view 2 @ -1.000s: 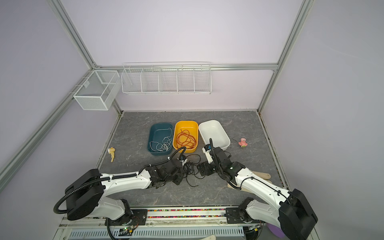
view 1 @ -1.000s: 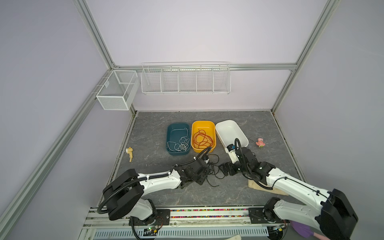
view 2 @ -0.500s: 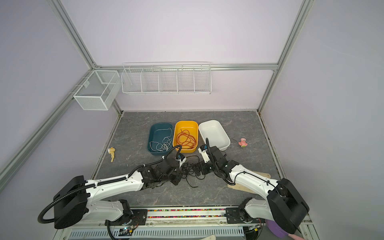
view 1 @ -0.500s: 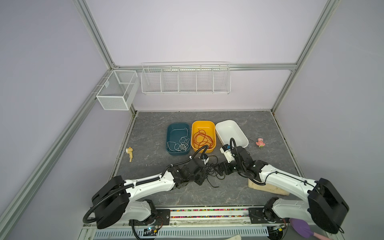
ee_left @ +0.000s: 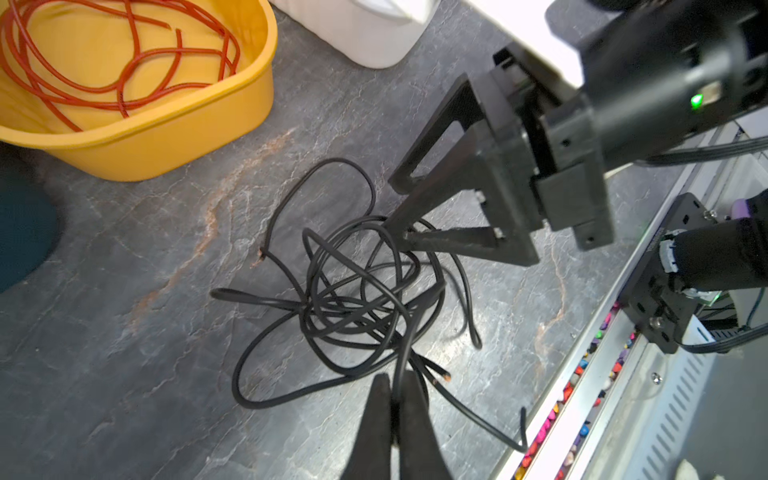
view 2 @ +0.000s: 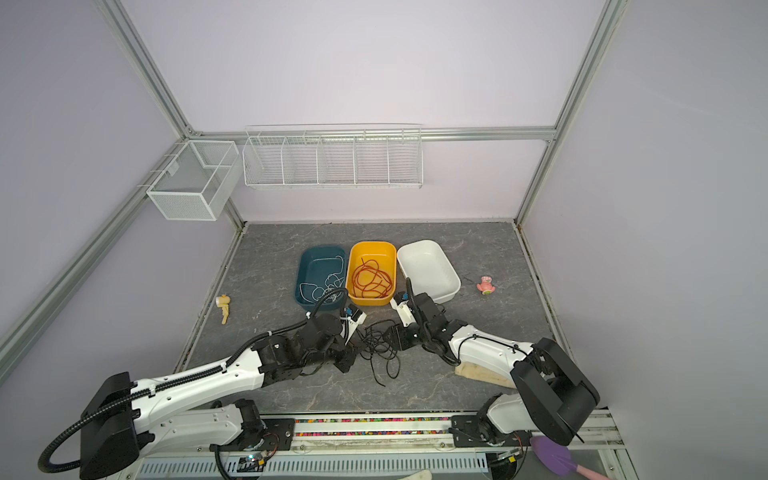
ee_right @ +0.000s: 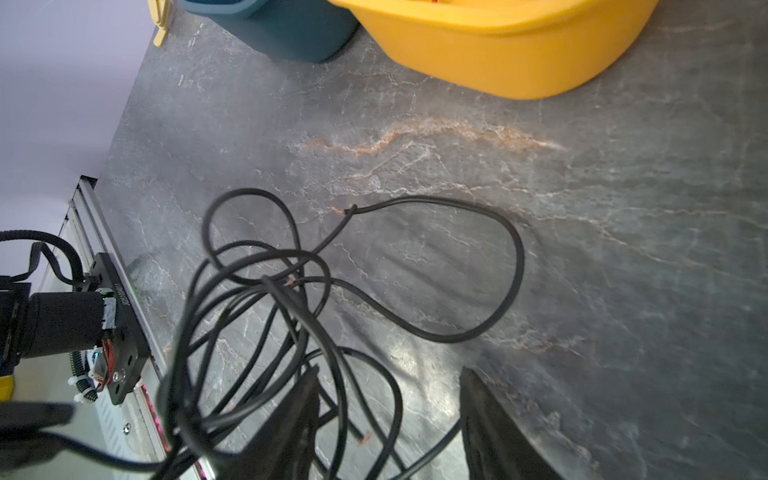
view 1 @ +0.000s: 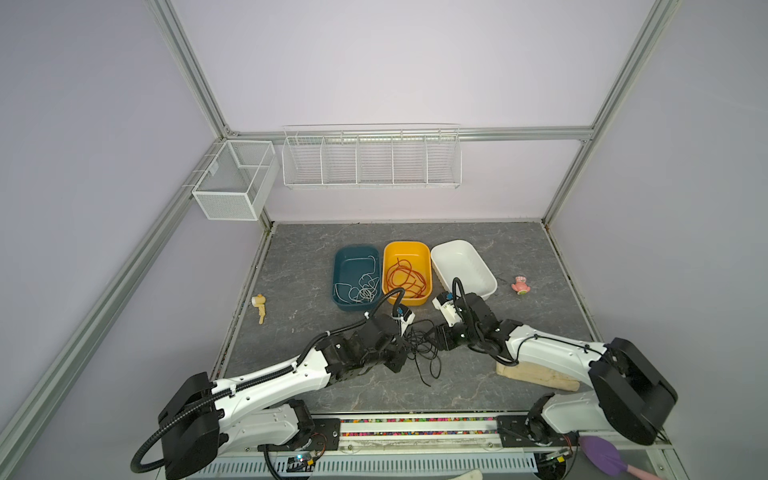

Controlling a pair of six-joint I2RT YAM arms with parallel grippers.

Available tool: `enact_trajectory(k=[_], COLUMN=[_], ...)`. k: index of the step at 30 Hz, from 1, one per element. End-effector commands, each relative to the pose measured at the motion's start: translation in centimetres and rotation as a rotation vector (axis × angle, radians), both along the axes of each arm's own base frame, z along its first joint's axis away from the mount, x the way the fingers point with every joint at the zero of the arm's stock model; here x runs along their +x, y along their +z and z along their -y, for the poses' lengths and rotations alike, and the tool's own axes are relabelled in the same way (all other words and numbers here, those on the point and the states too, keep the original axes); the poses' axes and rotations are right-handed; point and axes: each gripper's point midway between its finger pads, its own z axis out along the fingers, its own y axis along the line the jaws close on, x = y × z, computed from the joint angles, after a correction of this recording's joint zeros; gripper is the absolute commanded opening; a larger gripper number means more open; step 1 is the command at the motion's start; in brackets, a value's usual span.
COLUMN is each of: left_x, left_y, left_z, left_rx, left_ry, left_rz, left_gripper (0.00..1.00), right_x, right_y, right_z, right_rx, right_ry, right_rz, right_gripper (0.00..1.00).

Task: Untangle the cables
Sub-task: 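Grasp the black cable with the left gripper while the right gripper grasps another strand, then lift the black cable with the left gripper while the right gripper holds the tangle down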

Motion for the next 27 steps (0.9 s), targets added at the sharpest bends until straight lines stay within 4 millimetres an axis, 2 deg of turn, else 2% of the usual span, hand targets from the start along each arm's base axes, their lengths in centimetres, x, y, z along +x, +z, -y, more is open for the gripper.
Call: enact_trajectory(k=[1, 4, 10, 21, 25, 27], left_x=[0.2, 0.5, 0.9, 1.0, 0.9, 0.8], left_y=[1.4, 2.2, 4.8, 11.3, 12.9, 14.5], left_z=[0.1, 0.0, -0.3, -3.2, -4.4, -5.4], left_rx=[-0.025, -0.047, -0.098, -0.221, -0.196, -0.189], left_ry=[0.019, 0.034, 0.059, 0.131, 0.143, 0.154], left_rz=[0.016, 0.038, 0.083, 0.206, 0.227, 0.252], left_gripper=[0.0, 0.0, 0.0, 0.0, 0.0, 0.0], right_x=[-0.6, -0.7, -0.3, 0.6, 0.8, 1.1], right_y=[-0.5, -0.7, -0.9, -1.6, -1.7, -2.2], right_z=[-0.3, -0.3, 0.5, 2.8, 4.0, 5.0], right_rx=[0.021, 0.024, -0.012, -0.117, -0.165, -0.206], right_ry=[0.007, 0.005, -0.027, -0.121, -0.16, -0.198], right_rz=[-0.028, -0.035, -0.019, 0.012, 0.024, 0.023], right_gripper=[0.51, 0.44, 0.08, 0.07, 0.07, 0.07])
